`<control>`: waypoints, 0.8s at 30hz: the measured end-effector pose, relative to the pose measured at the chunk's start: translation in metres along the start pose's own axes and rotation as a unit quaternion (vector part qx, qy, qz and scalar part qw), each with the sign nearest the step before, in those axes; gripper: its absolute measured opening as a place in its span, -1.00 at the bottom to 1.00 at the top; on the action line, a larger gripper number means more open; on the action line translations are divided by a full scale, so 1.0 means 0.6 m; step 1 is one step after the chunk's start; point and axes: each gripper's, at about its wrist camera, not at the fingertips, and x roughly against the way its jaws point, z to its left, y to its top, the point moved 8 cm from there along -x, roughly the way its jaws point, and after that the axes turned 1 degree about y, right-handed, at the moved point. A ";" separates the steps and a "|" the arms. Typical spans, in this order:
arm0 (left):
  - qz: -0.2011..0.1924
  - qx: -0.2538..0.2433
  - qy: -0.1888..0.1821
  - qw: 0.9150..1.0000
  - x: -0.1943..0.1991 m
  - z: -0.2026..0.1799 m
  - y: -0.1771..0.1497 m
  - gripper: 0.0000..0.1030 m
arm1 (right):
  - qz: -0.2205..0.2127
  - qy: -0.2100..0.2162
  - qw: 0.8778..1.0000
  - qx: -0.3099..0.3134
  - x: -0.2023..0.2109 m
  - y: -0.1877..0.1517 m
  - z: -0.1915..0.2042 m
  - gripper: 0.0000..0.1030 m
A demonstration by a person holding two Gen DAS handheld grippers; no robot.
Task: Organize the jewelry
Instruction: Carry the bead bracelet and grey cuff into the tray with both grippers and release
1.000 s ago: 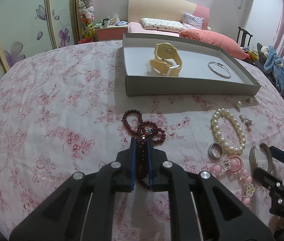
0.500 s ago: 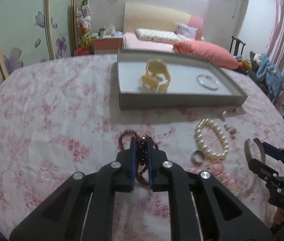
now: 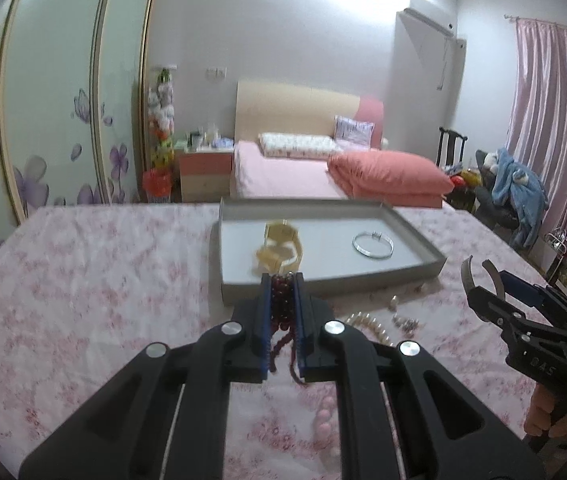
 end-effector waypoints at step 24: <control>-0.059 -0.017 0.015 0.998 -0.024 -0.030 0.094 -0.79 | -0.132 -0.024 0.991 0.018 0.001 0.113 -0.017 0.30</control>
